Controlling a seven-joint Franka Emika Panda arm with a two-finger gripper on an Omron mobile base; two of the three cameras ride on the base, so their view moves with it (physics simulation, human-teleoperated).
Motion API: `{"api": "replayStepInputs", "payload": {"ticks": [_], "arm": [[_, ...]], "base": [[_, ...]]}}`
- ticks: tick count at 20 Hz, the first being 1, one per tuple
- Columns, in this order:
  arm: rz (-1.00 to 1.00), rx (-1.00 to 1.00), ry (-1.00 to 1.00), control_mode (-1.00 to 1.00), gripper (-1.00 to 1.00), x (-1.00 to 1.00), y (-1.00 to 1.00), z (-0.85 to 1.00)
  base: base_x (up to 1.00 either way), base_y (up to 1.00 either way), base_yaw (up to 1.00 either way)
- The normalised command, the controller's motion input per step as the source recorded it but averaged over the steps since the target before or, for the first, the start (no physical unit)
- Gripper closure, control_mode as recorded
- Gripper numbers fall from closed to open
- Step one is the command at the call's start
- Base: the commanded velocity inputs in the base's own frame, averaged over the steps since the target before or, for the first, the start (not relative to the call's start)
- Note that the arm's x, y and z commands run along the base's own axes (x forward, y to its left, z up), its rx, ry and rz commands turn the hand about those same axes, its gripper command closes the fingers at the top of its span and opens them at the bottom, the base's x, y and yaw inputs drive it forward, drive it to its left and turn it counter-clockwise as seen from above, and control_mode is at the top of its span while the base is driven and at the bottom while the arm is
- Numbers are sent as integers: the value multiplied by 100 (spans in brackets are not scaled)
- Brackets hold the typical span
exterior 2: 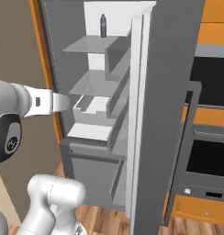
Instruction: Pick the cheese from the fridge and the cheese grater from the cabinet and place them next to the salad bowl.
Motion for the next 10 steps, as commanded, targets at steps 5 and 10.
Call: {"api": "replayStepInputs", "payload": {"ticks": [5,10], "arm": [[0,0,0,100,100,0,0,0],[0,0,0,100,100,0,0,0]], "base": [[-100,0,0],[-100,3,0]]}}
